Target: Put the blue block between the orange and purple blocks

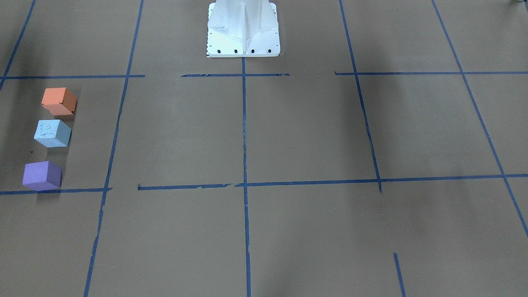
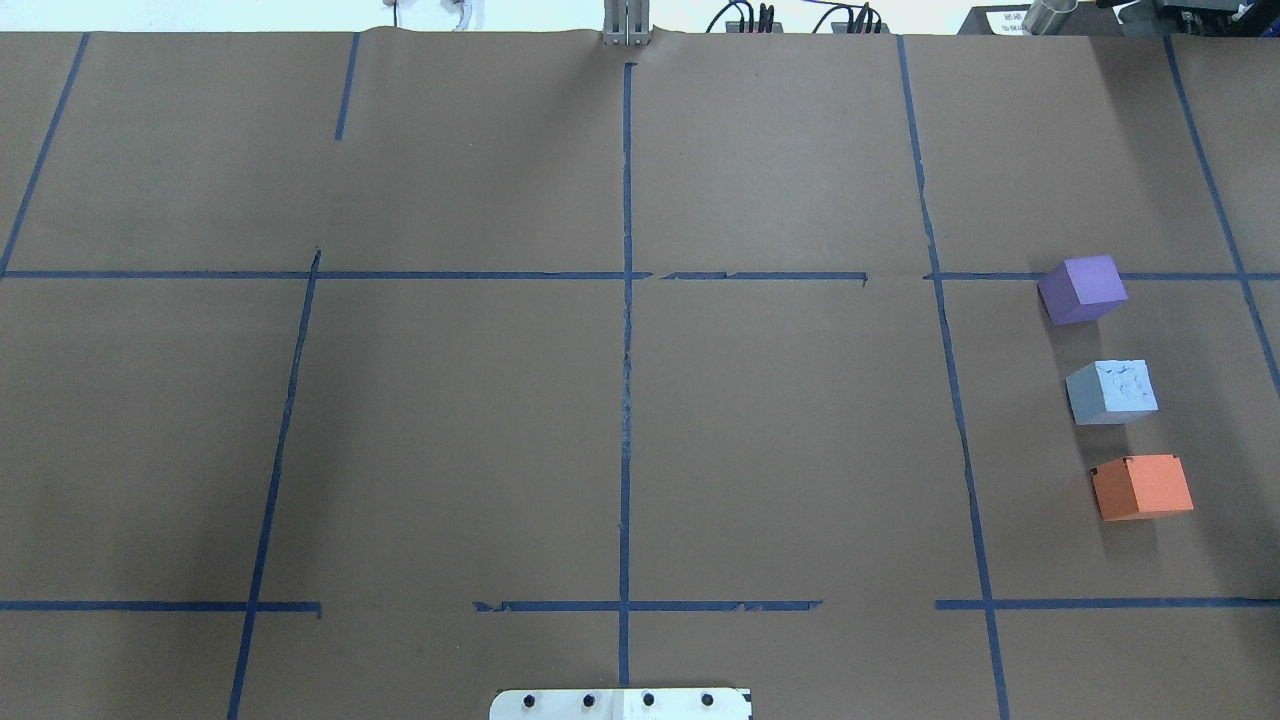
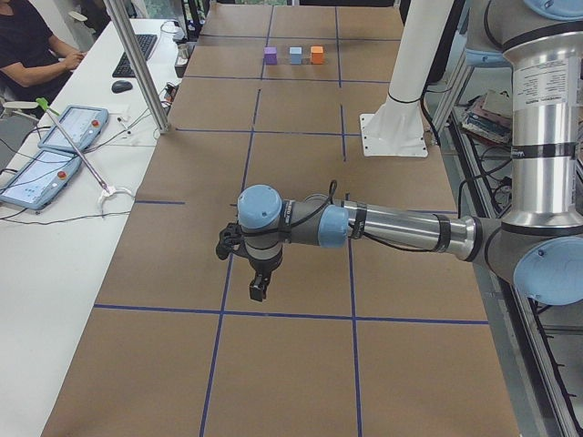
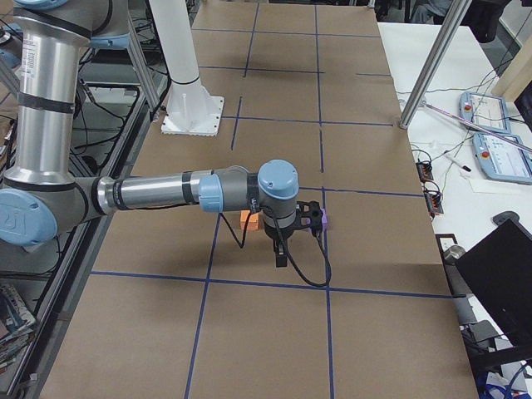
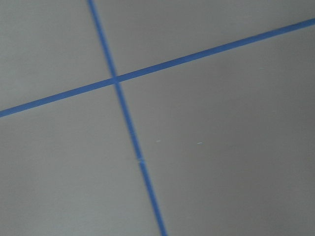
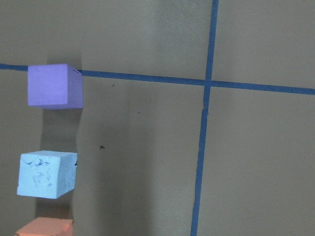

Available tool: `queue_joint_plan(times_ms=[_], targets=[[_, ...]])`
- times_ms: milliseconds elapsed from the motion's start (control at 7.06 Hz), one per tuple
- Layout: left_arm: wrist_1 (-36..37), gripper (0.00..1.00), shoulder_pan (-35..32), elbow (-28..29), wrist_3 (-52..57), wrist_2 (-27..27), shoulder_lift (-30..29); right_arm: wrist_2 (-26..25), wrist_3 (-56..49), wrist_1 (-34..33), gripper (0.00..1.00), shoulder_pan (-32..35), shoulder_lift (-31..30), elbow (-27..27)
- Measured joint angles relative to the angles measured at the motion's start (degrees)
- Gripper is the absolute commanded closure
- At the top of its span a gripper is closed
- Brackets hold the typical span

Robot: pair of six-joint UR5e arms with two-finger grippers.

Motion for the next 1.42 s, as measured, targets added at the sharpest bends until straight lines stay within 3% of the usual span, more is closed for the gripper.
queue_joint_plan(times_ms=[283, 850, 1417], targets=[[0.33, 0.00, -1.10, -1.77, 0.45, -0.51, 1.68, -0.18, -0.66, -0.11, 0.00, -0.04, -3.64, 2.53], [0.07, 0.00, -1.61, -17.16, 1.02, -1.45, 19.33, 0.92, -9.59, 0.35, 0.00, 0.03, -12.59, 8.91], [-0.37, 0.00, -1.51, -19.27, 1.00, -1.50, 21.18, 1.10, -8.81, 0.47, 0.00, 0.55, -12.32, 9.88]])
